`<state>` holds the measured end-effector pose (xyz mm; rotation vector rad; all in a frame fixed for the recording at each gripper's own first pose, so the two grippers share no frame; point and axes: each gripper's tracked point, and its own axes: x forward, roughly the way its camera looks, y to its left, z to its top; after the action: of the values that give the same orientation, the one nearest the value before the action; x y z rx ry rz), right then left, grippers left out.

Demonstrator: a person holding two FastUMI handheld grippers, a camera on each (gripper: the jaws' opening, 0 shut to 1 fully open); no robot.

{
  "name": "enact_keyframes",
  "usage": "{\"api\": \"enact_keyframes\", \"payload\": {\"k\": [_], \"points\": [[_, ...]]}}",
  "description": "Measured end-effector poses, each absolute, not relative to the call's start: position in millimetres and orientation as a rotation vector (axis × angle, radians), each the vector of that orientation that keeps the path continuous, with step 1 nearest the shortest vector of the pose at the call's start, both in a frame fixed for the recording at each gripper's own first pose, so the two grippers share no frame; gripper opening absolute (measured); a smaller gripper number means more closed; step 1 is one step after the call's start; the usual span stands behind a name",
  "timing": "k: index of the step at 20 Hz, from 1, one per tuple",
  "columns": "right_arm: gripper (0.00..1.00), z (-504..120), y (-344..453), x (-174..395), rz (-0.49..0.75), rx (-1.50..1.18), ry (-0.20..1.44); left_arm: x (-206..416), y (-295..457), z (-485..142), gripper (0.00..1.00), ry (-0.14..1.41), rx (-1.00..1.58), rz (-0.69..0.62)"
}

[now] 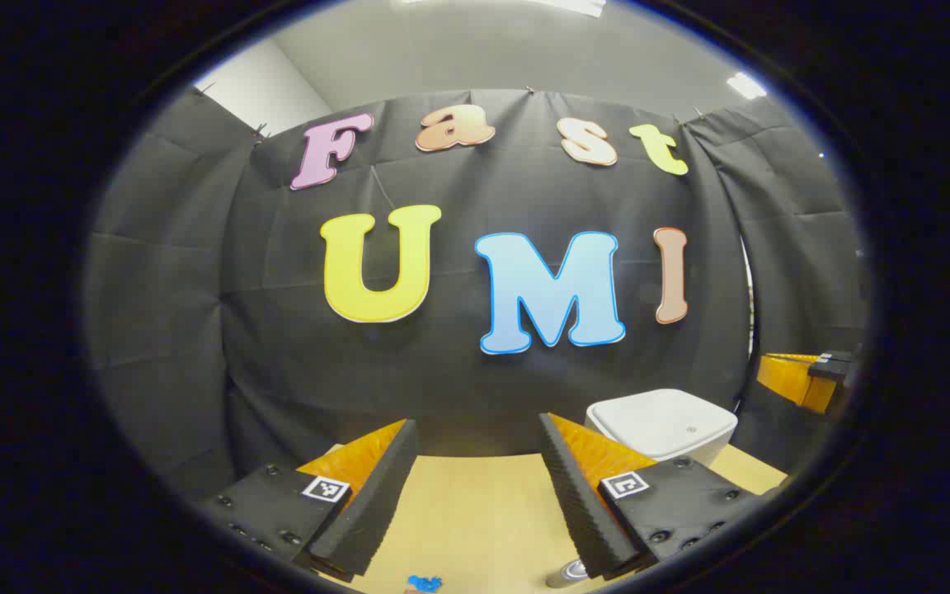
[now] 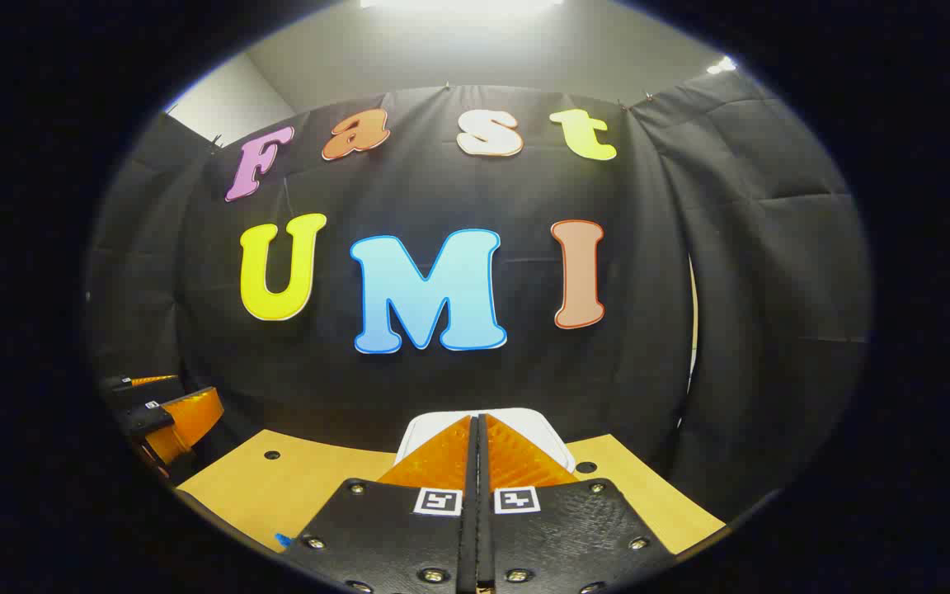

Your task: Press the lid of the desktop garbage bin to open it, pick up the crumpled paper on the desktop and throw it into the bin, then pick up the pop can on the desktop and drop it into the bin, and finally close the garbage bin lid.

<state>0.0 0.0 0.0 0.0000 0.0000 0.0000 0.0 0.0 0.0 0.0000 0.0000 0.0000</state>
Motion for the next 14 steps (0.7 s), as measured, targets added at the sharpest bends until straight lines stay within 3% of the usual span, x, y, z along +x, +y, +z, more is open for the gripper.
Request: {"api": "enact_keyframes", "payload": {"k": [14], "points": [[0.0, -13, 3, 25, 0.035, -0.033, 0.055, 18, -5, 4, 0.95, 0.009, 0.004, -0.01]]}}
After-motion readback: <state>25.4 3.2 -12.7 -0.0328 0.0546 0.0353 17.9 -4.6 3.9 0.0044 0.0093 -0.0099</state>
